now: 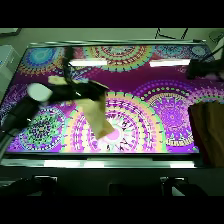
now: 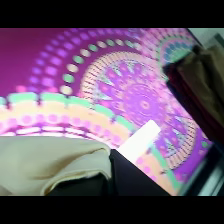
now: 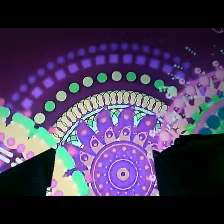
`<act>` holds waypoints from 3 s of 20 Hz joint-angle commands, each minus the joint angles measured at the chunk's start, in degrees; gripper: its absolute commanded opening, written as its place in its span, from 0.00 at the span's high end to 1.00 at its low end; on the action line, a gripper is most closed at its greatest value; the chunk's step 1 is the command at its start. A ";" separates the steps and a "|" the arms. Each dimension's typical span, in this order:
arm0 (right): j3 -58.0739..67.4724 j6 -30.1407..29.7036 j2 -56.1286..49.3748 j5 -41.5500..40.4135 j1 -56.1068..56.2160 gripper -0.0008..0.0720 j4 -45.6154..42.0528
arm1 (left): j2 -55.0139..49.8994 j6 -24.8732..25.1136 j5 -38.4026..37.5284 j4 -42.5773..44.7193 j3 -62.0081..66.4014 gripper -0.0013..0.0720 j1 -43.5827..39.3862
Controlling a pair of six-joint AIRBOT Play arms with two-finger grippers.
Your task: Fold the clothes and pants, and hang the long-sleeved shirts on hangers.
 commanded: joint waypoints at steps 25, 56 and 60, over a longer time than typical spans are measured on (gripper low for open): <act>-31.74 -8.33 -13.27 12.72 -20.70 0.05 28.06 | -23.82 -20.61 -18.73 9.51 7.08 0.02 34.16; 6.12 -16.48 2.49 -5.42 -26.16 0.93 47.28 | 7.34 -8.63 -9.88 7.85 31.06 0.95 34.29; 18.01 -13.68 12.68 -9.20 -26.16 0.93 43.56 | 21.46 -8.66 -10.05 10.60 33.33 0.95 38.29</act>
